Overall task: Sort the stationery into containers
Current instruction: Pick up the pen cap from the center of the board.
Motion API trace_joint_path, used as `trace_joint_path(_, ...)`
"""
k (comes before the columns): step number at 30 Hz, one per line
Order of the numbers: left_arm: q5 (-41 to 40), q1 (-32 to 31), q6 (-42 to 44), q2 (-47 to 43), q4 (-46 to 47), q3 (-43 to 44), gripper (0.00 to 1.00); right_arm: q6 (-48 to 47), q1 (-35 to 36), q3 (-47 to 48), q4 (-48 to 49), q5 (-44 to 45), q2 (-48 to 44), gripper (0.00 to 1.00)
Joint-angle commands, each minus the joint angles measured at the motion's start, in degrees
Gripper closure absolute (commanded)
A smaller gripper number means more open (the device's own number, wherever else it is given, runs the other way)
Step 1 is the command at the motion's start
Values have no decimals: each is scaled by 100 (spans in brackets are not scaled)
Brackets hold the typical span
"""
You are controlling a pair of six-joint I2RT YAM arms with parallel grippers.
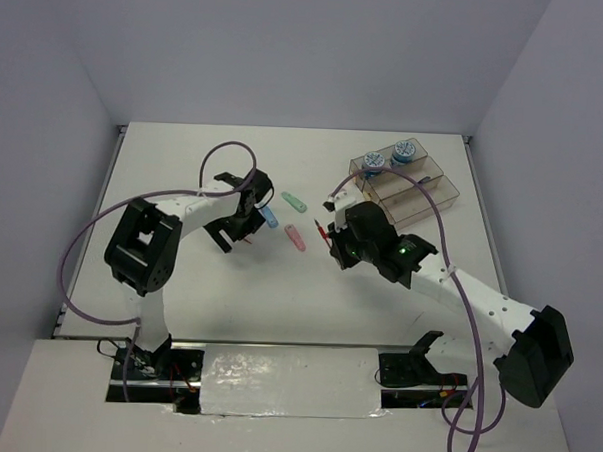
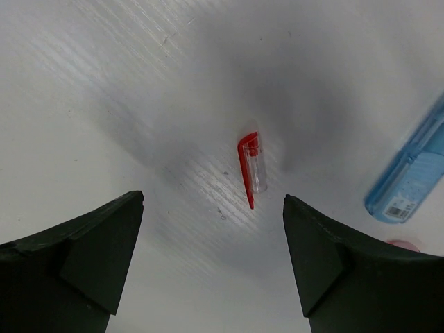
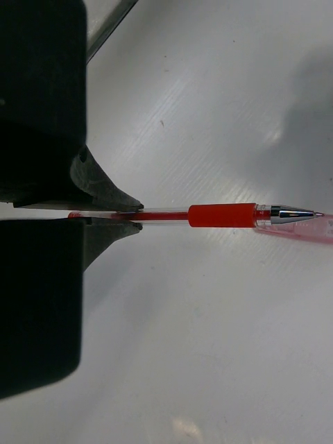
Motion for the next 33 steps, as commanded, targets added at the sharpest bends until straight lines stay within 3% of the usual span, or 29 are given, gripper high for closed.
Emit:
trace_joint_path(1,-11,-18,-307,274,-639,353,6,20,128,-54,159,223,-199,100)
trace_joint_path(10,-55,-18,-509,837,-1009,872,12,-32,392,-107,177,382,-313,100)
trace_joint_path(28,-72,237,-457,1057,-535,521,16,-103,550,-81,151,373,-261,100)
trace_joint_path(33,-2,237,-466,1136,-447,442,23,-120,568,-72,142,382,-252,100)
